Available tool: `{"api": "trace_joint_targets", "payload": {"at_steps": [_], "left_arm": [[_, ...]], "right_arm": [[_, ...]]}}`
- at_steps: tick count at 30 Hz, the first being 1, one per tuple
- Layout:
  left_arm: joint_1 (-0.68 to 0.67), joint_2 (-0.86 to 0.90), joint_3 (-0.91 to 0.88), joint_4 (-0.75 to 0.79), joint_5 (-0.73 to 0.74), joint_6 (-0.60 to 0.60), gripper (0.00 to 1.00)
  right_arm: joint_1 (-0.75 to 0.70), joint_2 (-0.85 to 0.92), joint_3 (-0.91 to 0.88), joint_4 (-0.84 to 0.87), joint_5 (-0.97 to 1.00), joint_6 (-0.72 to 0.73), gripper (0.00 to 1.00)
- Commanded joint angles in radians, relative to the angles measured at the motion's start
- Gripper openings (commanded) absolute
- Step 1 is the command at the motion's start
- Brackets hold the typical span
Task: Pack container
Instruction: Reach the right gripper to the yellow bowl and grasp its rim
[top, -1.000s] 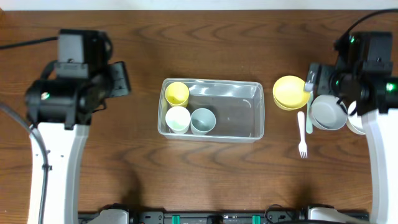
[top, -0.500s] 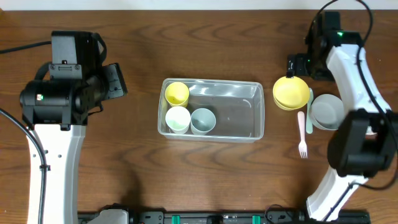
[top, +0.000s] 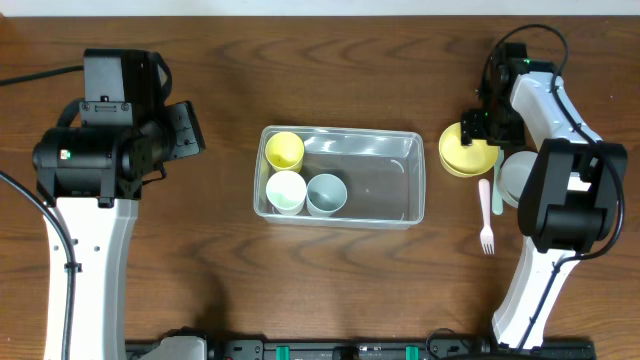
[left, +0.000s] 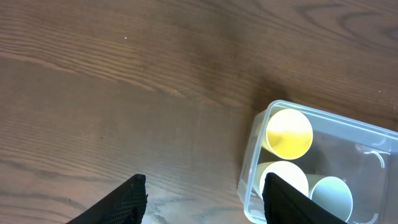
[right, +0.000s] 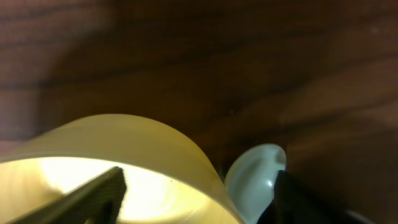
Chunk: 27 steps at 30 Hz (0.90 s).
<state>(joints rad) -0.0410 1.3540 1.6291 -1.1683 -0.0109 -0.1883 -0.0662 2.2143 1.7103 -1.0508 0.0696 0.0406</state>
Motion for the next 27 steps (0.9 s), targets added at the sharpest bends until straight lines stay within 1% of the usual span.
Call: {"api": "trace_joint_targets", "payload": {"at_steps": [1,4,6,11,15,19,20,27], "left_arm": [[0.004,0.007,0.011,-0.007,-0.008,-0.016,0.61],[0.004,0.007,0.011,-0.011,-0.008,-0.016,0.61],[0.004,0.007,0.011,-0.014,-0.008,-0.016,0.61],[0.004,0.007,0.011,-0.017,-0.008,-0.016,0.61],[0.004,0.007,0.011,-0.017,-0.008,-0.016,0.61],[0.004,0.007,0.011,-0.017,-0.008,-0.016,0.61],[0.004,0.007,0.011,-0.017,-0.008,-0.016,0.61],[0.004,0.007,0.011,-0.017,-0.008,-0.016,0.61]], "right_arm": [[-0.003,-0.002,0.024,0.003,0.001,-0.005,0.63],[-0.003,-0.002,0.024,0.000,0.001,-0.005,0.54],[-0.003,-0.002,0.024,-0.002,0.001,-0.005,0.46],[-0.003,-0.002,0.024,-0.003,0.001,-0.004,0.21],[-0.003,-0.002,0.024,-0.005,0.001,-0.004,0.15],[-0.003,-0.002,0.024,-0.004,0.001,-0.004,0.03],[-0.003,-0.002,0.024,-0.005,0.001,-0.004,0.01],[-0.003,-0.018,0.058,-0.033,-0.027,0.006,0.01]]}}
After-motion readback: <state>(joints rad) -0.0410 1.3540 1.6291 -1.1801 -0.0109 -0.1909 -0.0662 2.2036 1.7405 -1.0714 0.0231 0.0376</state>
